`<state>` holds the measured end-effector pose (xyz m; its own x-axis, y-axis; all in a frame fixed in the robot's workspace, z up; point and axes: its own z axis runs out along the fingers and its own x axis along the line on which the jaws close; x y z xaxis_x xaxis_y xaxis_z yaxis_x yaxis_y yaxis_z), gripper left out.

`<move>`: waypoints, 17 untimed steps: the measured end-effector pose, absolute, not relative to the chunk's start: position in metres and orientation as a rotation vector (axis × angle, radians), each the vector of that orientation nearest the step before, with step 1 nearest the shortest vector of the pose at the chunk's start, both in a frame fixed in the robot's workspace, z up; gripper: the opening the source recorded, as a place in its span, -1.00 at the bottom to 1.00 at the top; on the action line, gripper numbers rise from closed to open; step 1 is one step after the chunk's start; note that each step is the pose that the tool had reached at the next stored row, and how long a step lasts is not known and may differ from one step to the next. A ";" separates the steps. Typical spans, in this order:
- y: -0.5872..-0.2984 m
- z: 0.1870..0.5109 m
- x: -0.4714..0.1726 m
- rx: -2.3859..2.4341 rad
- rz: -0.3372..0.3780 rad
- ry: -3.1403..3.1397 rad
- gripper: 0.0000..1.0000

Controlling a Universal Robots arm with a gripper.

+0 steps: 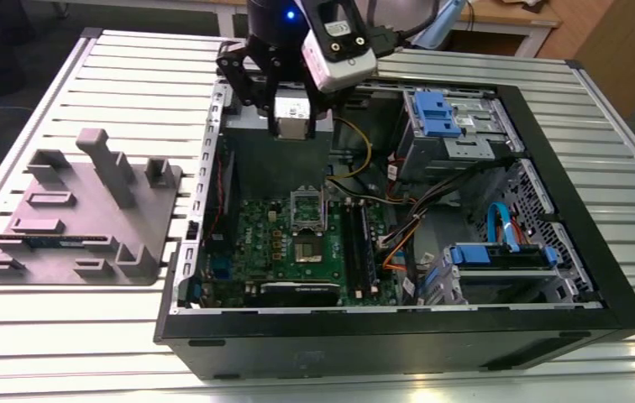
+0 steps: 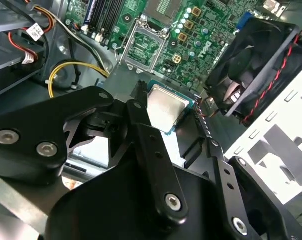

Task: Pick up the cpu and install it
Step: 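Pick up the cpu and move it towards the insertion slot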

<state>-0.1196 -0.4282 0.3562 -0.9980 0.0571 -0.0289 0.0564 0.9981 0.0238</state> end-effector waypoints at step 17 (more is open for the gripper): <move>-0.447 0.346 -0.115 0.088 0.036 3.111 -0.06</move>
<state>-0.1154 -0.4470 0.3457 -0.9980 0.0570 -0.0288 0.0564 0.9981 0.0237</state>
